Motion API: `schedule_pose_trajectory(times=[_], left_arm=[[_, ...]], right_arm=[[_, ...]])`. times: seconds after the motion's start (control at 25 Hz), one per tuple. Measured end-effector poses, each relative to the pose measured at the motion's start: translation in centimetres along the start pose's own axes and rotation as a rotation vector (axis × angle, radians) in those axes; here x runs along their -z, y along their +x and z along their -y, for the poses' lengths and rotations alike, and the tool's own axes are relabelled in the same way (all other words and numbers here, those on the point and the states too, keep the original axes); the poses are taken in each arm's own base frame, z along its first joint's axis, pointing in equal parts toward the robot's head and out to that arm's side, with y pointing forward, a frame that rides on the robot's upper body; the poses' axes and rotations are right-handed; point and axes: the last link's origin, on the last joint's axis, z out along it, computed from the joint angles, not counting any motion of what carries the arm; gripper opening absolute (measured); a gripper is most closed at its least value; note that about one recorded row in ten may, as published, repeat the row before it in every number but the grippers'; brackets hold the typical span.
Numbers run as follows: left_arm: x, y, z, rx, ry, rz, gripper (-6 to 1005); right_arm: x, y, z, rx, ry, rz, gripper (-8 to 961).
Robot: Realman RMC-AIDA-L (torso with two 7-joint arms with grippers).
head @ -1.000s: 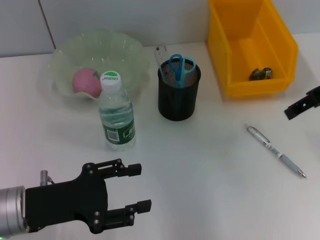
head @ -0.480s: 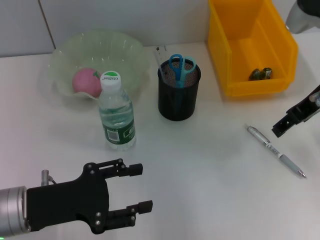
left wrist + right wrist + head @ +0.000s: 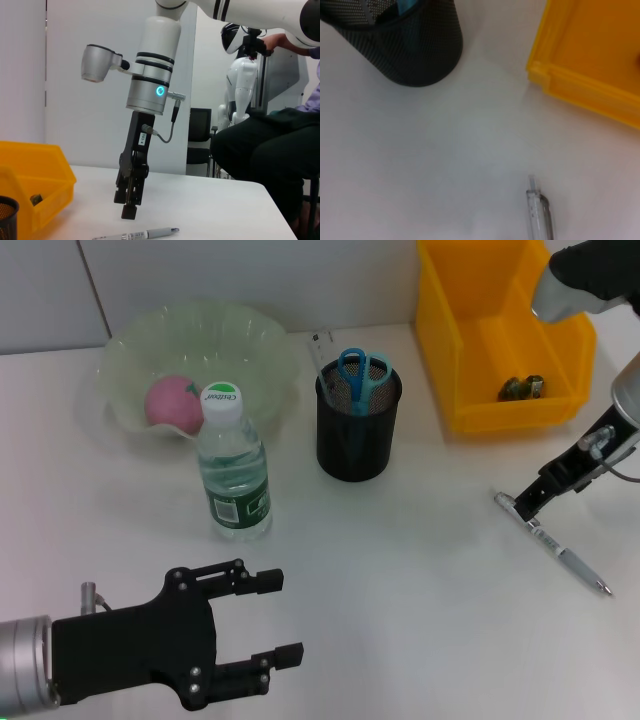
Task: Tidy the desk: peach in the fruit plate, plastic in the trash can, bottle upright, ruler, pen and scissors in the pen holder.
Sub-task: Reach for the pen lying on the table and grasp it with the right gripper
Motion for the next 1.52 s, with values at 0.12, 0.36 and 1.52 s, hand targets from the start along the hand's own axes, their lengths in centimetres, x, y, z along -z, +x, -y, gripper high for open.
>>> schedule_pose_trajectory(times=[0.12,0.36,1.52], left_arm=[[0.0,-0.2,-0.1,0.003,-0.001,-0.001,695],[-0.1,-0.3,-0.1,0.009,-0.003,0.000,695],[0.0,-0.3,-0.2,0.001,-0.003,-0.001,695]], right_arm=[[-0.4,-0.2,-0.1,0.003,-0.004,-0.012,831],[-0.9,-0.8,-0.6,0.029,0.017,-0.031,831],[-3.3,-1.7,-0.9,0.059,0.056,-0.064,830]])
